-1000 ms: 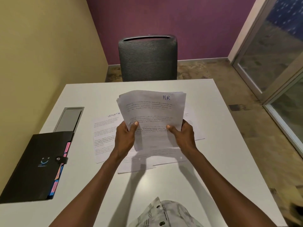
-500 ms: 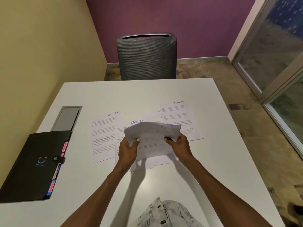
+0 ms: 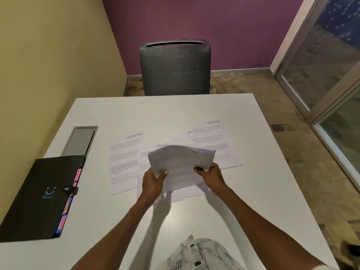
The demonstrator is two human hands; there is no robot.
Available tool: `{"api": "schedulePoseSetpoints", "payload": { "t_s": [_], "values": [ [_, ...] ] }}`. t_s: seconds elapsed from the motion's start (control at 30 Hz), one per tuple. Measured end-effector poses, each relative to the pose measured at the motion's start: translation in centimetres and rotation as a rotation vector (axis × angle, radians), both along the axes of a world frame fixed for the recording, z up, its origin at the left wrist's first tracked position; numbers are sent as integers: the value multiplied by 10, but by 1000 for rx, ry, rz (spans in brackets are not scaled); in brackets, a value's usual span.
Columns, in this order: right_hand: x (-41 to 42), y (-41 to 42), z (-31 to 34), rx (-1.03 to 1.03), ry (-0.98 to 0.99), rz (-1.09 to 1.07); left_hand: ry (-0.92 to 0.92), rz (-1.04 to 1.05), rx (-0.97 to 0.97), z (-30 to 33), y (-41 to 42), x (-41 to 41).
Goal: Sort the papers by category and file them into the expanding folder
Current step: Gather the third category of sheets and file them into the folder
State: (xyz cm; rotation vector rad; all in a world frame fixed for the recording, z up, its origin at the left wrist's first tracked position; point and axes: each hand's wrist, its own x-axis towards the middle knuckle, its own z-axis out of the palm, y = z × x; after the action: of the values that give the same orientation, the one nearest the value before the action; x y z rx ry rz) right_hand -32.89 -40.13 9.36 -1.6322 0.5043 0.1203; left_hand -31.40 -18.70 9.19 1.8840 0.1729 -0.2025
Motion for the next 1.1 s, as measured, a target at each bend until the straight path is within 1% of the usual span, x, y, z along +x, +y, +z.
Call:
{"api": "schedulePoseSetpoints", "payload": {
  "t_s": [0.13, 0.23, 0.37, 0.63, 0.73, 0.83, 0.97, 1.1],
  "values": [
    [11, -4, 9, -31, -34, 56, -21, 12, -52, 11, 7, 12],
    [13, -1, 15, -24, -63, 79, -3, 9, -103, 18, 13, 18],
    [3, 6, 16, -23, -73, 131, 75, 59, -175, 25, 18, 24],
    [-1, 26, 21, -131, -99, 293, 199, 167, -279, 25, 46, 14],
    [4, 42, 25, -162, -111, 325, 211, 174, -345, 22, 62, 9],
    [8, 62, 26, -202, -107, 344, 232, 164, -357, 16, 82, 9],
    [10, 98, 27, -248, -95, 381, 299, 207, -340, 15, 117, 13],
    [13, 147, 27, -263, -51, 421, 415, 259, -405, 17, 162, 12]
  ]
}}
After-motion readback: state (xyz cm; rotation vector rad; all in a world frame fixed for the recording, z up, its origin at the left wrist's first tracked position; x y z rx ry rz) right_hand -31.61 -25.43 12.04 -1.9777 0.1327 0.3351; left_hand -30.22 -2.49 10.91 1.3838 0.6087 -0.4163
